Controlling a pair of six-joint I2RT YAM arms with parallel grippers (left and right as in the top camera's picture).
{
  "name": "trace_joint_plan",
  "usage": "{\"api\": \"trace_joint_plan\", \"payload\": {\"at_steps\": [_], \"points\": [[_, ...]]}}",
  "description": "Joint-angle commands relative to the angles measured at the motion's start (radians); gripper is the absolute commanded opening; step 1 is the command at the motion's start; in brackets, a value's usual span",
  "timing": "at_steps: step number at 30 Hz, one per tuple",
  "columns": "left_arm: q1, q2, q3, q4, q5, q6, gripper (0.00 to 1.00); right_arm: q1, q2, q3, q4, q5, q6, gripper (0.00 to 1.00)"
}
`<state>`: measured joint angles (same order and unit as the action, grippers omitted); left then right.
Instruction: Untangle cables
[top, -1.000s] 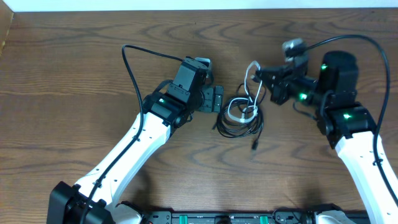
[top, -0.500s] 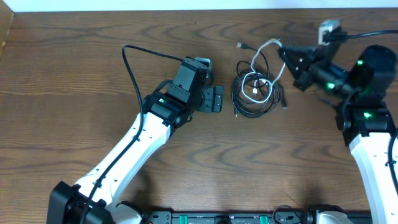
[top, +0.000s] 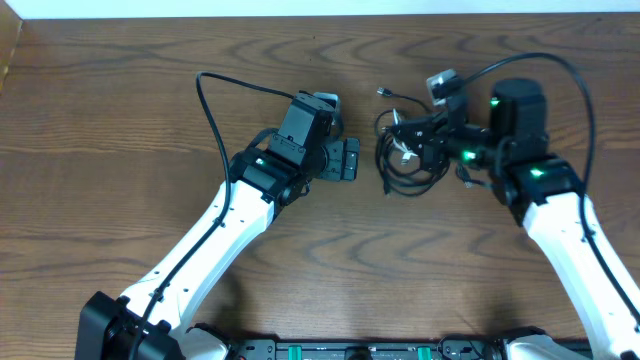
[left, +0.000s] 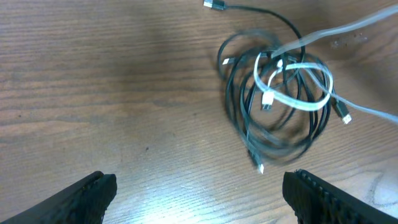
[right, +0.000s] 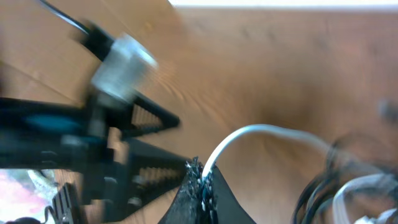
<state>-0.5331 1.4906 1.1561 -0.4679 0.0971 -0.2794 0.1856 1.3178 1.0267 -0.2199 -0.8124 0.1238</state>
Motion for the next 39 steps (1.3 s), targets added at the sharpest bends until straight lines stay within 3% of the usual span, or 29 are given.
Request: {"api": "trace_joint_plan", "payload": {"at_steps": [1, 4, 7, 9, 15, 19, 24, 28, 36, 39], "points": [[0.000, 0.006, 0.003, -0.003, -0.020, 0.017, 0.92, -0.055, -0.102, 0.058, 0.059, -0.113, -0.036, 0.01], [0.000, 0.006, 0.003, -0.002, -0.020, 0.017, 0.92, -0.090, -0.146, 0.058, 0.034, 0.005, -0.036, 0.01], [0.000, 0.006, 0.003, -0.002, -0.020, 0.017, 0.92, -0.047, -0.105, 0.035, -0.165, 0.288, -0.035, 0.01], [0.000, 0.006, 0.003, -0.002, -0.020, 0.017, 0.92, -0.004, -0.055, 0.010, -0.222, 0.338, -0.035, 0.01], [0.000, 0.006, 0.003, -0.002, -0.020, 0.017, 0.92, 0.042, 0.019, 0.036, -0.226, 0.313, -0.036, 0.01], [0.000, 0.006, 0.003, -0.002, -0.020, 0.017, 0.92, -0.025, -0.039, 0.165, -0.221, 0.228, -0.087, 0.01], [0.000, 0.006, 0.003, -0.002, -0.020, 0.017, 0.92, -0.172, -0.136, 0.301, -0.217, 0.323, -0.088, 0.01], [0.000, 0.006, 0.003, -0.002, -0.020, 0.017, 0.92, -0.243, -0.151, 0.299, -0.288, 0.475, -0.078, 0.01], [0.000, 0.006, 0.003, 0.002, -0.020, 0.017, 0.92, -0.214, 0.020, 0.170, -0.480, 0.405, -0.046, 0.01], [0.000, 0.006, 0.003, 0.002, -0.020, 0.017, 0.92, -0.187, 0.111, 0.119, -0.479, 0.288, -0.043, 0.15]]}}
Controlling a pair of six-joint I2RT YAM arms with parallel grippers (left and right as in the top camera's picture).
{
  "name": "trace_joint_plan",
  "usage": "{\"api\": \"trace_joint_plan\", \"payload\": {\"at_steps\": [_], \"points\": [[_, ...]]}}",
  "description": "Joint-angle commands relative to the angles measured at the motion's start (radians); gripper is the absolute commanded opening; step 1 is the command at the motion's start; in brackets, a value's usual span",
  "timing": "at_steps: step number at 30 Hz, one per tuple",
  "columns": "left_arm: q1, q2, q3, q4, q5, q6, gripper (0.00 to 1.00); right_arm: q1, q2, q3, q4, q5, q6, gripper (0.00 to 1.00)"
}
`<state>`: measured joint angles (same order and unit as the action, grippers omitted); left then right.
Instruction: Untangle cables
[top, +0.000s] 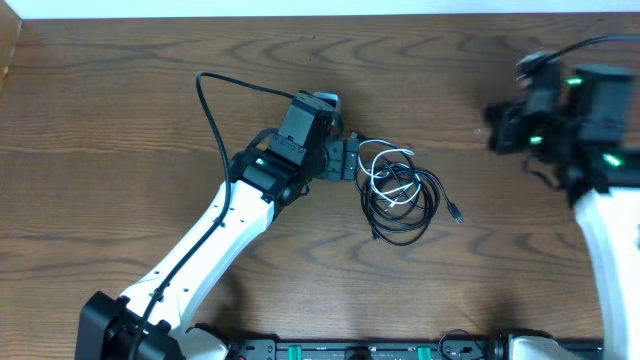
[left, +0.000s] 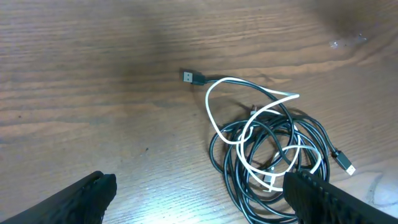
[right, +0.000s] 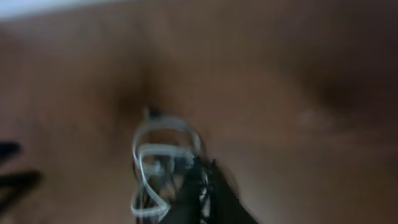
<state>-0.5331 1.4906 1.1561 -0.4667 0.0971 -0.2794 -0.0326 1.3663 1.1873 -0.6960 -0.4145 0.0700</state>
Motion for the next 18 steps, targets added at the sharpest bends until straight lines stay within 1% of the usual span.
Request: {"api": "trace_joint_plan", "payload": {"at_steps": [1, 4, 5, 9, 16, 18], "points": [[0.000, 0.006, 0.003, 0.000, -0.020, 0.017, 0.92, 0.043, 0.091, -0.048, -0.003, -0.143, 0.011, 0.20], [0.000, 0.006, 0.003, 0.000, -0.020, 0.017, 0.92, 0.079, 0.163, -0.049, 0.005, -0.236, 0.011, 0.37], [0.000, 0.006, 0.003, 0.000, -0.020, 0.017, 0.92, 0.092, 0.182, -0.049, 0.008, -0.259, 0.012, 0.40], [0.000, 0.006, 0.003, 0.001, -0.020, 0.017, 0.93, 0.168, 0.236, -0.049, 0.025, -0.265, 0.010, 0.41], [0.000, 0.006, 0.003, -0.001, -0.021, 0.017, 0.92, 0.327, 0.318, -0.049, 0.158, -0.129, 0.013, 0.43], [0.000, 0.006, 0.003, -0.010, -0.059, 0.017, 0.92, 0.359, 0.340, -0.049, 0.170, -0.084, 0.029, 0.43]]}}
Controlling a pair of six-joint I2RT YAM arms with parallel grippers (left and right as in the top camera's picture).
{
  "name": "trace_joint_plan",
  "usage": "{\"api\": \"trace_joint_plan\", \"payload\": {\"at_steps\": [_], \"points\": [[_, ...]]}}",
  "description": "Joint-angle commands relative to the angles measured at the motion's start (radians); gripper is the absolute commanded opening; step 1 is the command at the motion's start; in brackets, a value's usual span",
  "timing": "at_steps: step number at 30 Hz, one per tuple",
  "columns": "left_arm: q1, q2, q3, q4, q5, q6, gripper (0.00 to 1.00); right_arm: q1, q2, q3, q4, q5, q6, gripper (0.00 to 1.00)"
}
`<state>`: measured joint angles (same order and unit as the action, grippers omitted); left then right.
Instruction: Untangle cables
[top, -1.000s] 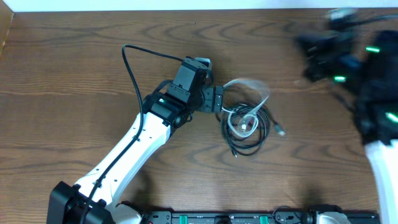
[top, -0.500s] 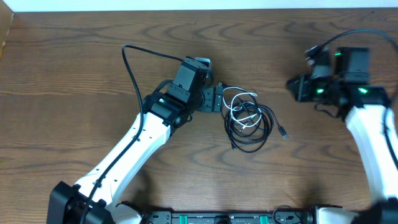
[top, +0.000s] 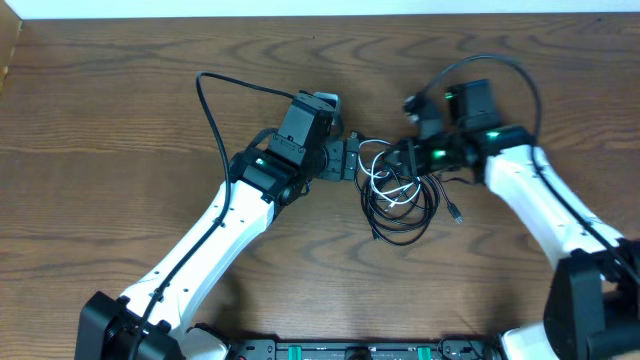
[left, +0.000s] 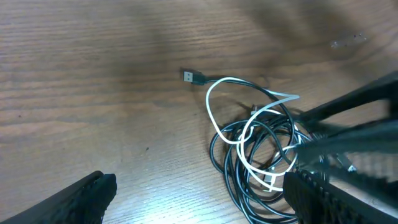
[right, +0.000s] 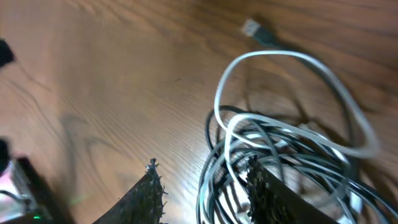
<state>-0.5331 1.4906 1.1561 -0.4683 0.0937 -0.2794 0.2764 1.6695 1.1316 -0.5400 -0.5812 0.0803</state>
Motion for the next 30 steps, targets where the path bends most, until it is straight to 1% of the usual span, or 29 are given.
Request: {"api": "trace_joint_plan", "payload": {"at_steps": [1, 2, 4, 5, 11, 14, 18, 22, 24, 25, 26, 27, 30], "points": [[0.000, 0.006, 0.003, -0.020, -0.099, 0.017, 0.92, 0.066, 0.050, 0.006, 0.018, 0.103, 0.020, 0.43], [0.001, 0.006, 0.003, -0.037, -0.164, 0.016, 0.92, 0.083, 0.066, 0.006, 0.024, 0.119, 0.019, 0.43], [0.009, 0.006, 0.003, -0.064, -0.238, 0.004, 0.92, 0.105, 0.088, 0.006, 0.033, 0.141, 0.019, 0.43], [0.023, 0.006, 0.003, -0.082, -0.271, -0.021, 0.92, 0.120, 0.104, 0.006, 0.039, 0.167, 0.018, 0.43], [0.101, 0.006, 0.003, -0.128, -0.270, -0.119, 0.92, 0.185, 0.153, 0.006, 0.058, 0.376, -0.014, 0.43], [0.122, 0.006, 0.003, -0.134, -0.262, -0.138, 0.92, 0.209, 0.169, 0.006, 0.095, 0.392, -0.050, 0.45], [0.128, 0.006, 0.003, -0.135, -0.262, -0.138, 0.92, 0.227, 0.188, 0.006, 0.145, 0.400, -0.060, 0.48], [0.128, 0.006, 0.003, -0.138, -0.262, -0.138, 0.92, 0.232, 0.217, 0.006, 0.174, 0.427, -0.060, 0.47], [0.128, 0.006, 0.003, -0.149, -0.262, -0.138, 0.92, 0.232, 0.242, 0.006, 0.185, 0.426, -0.060, 0.26], [0.128, 0.006, 0.003, -0.152, -0.262, -0.138, 0.92, 0.232, 0.242, 0.006, 0.190, 0.426, -0.060, 0.19], [0.128, 0.006, 0.003, -0.153, -0.263, -0.138, 0.92, 0.232, 0.241, 0.006, 0.196, 0.426, -0.060, 0.05], [0.128, 0.006, 0.003, -0.153, -0.263, -0.138, 0.92, 0.232, 0.236, 0.010, 0.196, 0.425, -0.060, 0.01], [0.128, 0.006, 0.003, -0.153, -0.263, -0.138, 0.92, 0.232, 0.194, 0.042, 0.154, 0.413, -0.058, 0.01]]}}
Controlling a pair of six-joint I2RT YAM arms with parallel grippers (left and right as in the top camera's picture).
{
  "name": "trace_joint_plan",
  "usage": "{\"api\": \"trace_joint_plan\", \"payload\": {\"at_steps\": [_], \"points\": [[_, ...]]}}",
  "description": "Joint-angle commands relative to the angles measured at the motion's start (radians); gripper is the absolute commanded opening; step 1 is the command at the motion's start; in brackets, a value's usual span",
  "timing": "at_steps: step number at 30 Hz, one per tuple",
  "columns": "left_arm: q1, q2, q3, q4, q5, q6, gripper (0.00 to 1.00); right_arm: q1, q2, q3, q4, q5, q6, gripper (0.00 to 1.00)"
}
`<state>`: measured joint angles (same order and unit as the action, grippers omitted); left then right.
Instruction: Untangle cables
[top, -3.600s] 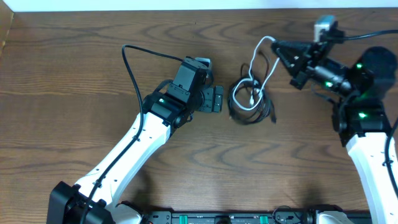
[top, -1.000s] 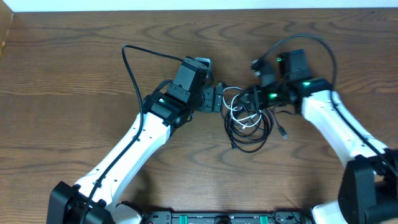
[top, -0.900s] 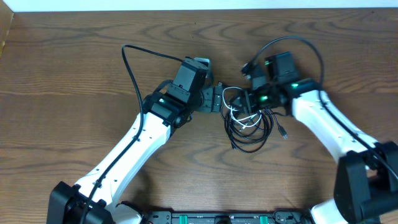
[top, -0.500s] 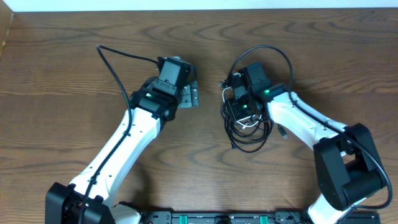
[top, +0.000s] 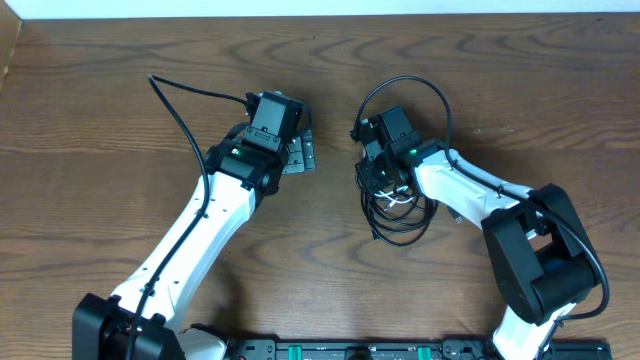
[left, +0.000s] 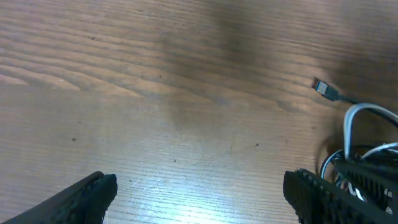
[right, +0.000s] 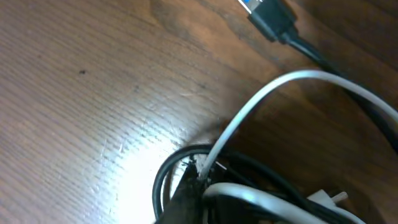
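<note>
A tangle of black cables (top: 404, 212) with a white cable (top: 392, 197) looped through it lies on the wooden table. My right gripper (top: 370, 178) is down at the tangle's left edge. In the right wrist view it (right: 200, 177) is shut on the white cable (right: 292, 81), which arches up from the fingers. A black USB plug (right: 272, 17) lies just beyond. My left gripper (top: 297, 156) stands open to the left of the tangle, nothing between its fingers (left: 87, 194). The same plug (left: 324, 89) shows at its view's right.
The table's far edge (top: 320, 14) runs along the top of the overhead view. The left arm's own black cable (top: 185, 120) arcs over the table at the upper left. Bare wood lies left of and below the tangle.
My right gripper was open over the tangle; now it is lower, at the tangle's left edge, shut on the white cable. My left gripper has moved left, away from the tangle.
My right gripper held the white cable with the tangle bunched at the upper middle. Then the tangle lay spread beside my left gripper and the right arm was far right. Then the right gripper was open over the tangle, and now grips the white cable.
</note>
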<state>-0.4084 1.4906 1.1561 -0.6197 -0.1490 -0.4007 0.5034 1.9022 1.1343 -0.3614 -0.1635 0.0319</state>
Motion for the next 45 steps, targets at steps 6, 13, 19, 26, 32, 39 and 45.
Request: {"api": "trace_joint_plan", "payload": {"at_steps": [6, 13, 19, 26, 32, 39, 45], "points": [[0.003, 0.006, 0.003, -0.001, -0.020, -0.016, 0.92, -0.013, -0.233, 0.190, -0.212, -0.011, -0.004, 0.01], [0.003, 0.006, 0.003, -0.001, -0.020, -0.016, 0.92, -0.062, -0.504, 0.271, -0.175, -0.105, -0.004, 0.01], [0.003, 0.006, 0.003, -0.001, -0.020, -0.017, 0.92, -0.072, -0.524, 0.264, -0.217, -0.106, -0.013, 0.01], [0.003, 0.006, 0.003, -0.002, -0.020, -0.016, 0.92, -0.100, -0.483, 0.263, -0.198, 0.133, -0.047, 0.01], [0.003, 0.006, 0.003, -0.001, -0.020, -0.017, 0.92, -0.143, -0.451, 0.262, -0.410, 0.204, -0.021, 0.01], [0.003, 0.006, 0.003, -0.001, -0.020, -0.017, 0.92, -0.172, -0.328, 0.261, -0.645, 0.264, -0.021, 0.19], [0.003, 0.006, 0.003, 0.000, -0.020, -0.017, 0.92, -0.175, -0.256, 0.261, -0.623, 0.268, 0.068, 0.50]]}}
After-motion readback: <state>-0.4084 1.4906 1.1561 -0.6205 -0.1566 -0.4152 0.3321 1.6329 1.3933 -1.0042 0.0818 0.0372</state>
